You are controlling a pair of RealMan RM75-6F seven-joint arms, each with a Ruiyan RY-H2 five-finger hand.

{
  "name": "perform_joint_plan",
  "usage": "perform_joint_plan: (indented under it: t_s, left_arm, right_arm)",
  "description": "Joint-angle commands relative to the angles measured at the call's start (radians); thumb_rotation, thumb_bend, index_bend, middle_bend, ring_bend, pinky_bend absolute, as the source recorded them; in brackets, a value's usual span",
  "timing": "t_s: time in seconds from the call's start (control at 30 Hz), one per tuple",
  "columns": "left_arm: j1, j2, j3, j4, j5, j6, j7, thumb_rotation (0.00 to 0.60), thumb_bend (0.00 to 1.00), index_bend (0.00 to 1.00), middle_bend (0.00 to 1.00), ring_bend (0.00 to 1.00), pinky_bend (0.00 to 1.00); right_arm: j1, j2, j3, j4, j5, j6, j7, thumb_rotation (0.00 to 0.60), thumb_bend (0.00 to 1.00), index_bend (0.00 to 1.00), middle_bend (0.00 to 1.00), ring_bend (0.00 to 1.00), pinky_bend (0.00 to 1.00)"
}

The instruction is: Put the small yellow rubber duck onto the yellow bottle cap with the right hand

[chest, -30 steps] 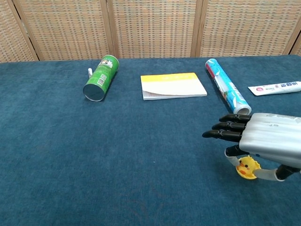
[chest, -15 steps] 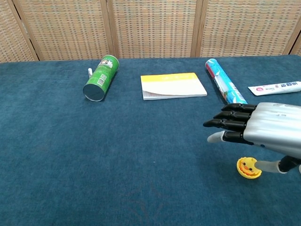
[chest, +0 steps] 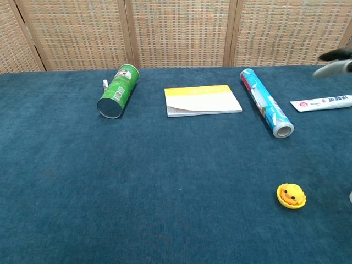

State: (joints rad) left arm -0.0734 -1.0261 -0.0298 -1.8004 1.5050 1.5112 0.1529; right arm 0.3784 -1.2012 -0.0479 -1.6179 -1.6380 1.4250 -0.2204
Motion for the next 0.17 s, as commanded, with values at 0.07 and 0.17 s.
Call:
perform_joint_plan:
  t_s: [0.07, 0.17]
  left_arm:
    - [0.004, 0.004, 0.004, 0.004, 0.011, 0.005, -0.013, 0.600, 0.00, 0.00, 0.00, 0.00, 0.00]
    - [0.004, 0.005, 0.005, 0.007, 0.014, 0.004, -0.016, 0.600, 0.00, 0.00, 0.00, 0.00, 0.00]
  right_arm:
    - [-0.108, 0.016, 0.034, -0.013, 0.138, 0.068, 0.115, 0.600, 0.00, 0.00, 0.00, 0.00, 0.00]
    - [-0.140, 0.000, 0.046, 0.005, 0.179, 0.083, 0.133, 0.600, 0.00, 0.00, 0.00, 0.00, 0.00]
